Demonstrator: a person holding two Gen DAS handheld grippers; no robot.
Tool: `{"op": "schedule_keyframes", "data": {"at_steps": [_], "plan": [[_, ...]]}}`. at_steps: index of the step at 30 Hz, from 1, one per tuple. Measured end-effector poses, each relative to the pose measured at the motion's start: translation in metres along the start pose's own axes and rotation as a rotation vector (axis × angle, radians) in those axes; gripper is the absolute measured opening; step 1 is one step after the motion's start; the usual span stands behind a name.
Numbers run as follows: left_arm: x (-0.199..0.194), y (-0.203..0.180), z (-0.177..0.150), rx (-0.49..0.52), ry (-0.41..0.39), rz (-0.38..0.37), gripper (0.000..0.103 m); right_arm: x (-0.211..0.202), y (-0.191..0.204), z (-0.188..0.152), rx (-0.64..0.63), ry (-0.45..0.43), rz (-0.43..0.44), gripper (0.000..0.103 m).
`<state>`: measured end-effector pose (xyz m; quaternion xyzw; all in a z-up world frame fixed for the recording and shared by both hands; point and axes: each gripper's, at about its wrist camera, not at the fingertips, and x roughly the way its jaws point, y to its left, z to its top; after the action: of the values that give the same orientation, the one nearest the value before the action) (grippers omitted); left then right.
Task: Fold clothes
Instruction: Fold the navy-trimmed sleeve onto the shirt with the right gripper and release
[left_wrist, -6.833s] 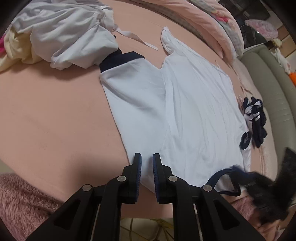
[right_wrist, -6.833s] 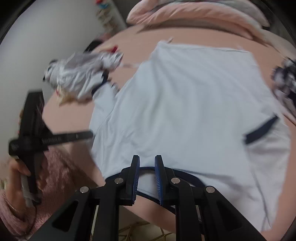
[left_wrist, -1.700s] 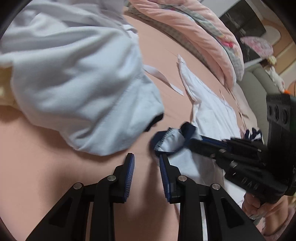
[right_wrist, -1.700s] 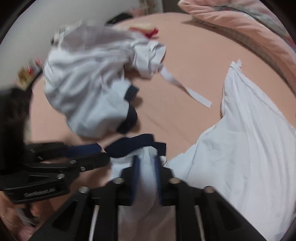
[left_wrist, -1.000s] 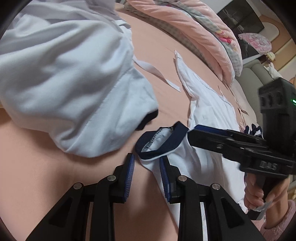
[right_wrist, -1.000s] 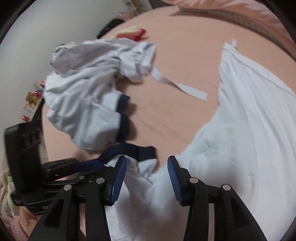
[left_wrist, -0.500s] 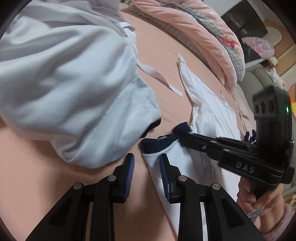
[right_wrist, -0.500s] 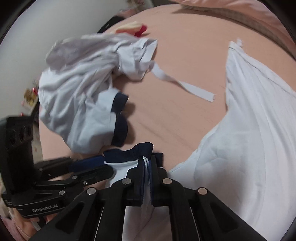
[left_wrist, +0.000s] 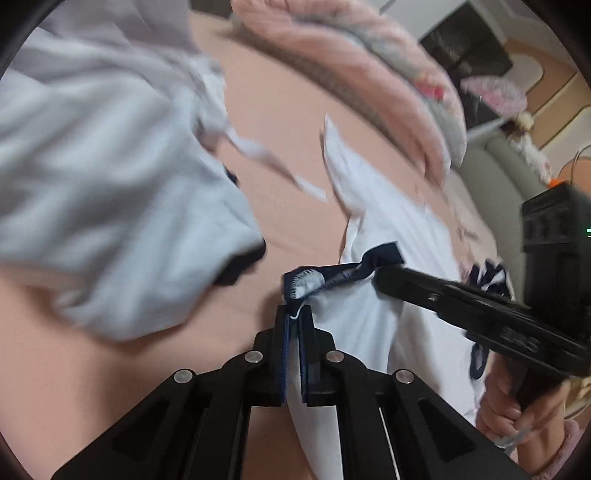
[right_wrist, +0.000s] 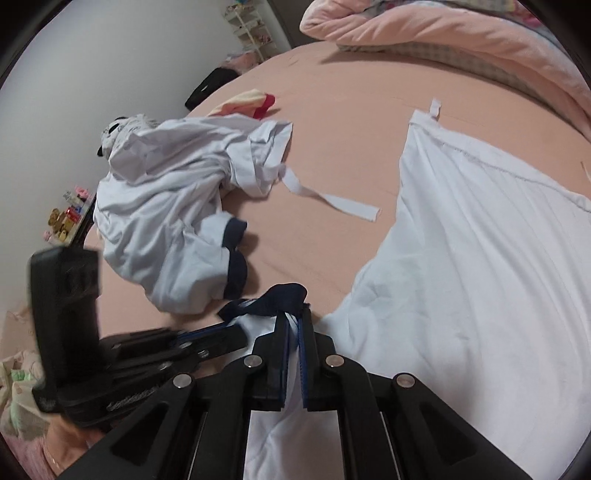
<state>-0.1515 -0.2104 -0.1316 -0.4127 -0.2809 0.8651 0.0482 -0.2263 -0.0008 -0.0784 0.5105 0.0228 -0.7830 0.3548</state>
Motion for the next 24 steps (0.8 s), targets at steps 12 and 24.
{"op": "schedule_keyframes", "data": {"at_steps": [12, 24], "plan": [[-0.03, 0.059, -0.028, -0.213, 0.127, 0.069, 0.005, 0.032, 0.025, -0.004, -0.096, 0.085, -0.057, 0.018], [-0.043, 0.046, -0.02, -0.168, 0.061, 0.121, 0.024, 0.038, 0.053, -0.006, -0.21, 0.058, -0.057, 0.024]]}}
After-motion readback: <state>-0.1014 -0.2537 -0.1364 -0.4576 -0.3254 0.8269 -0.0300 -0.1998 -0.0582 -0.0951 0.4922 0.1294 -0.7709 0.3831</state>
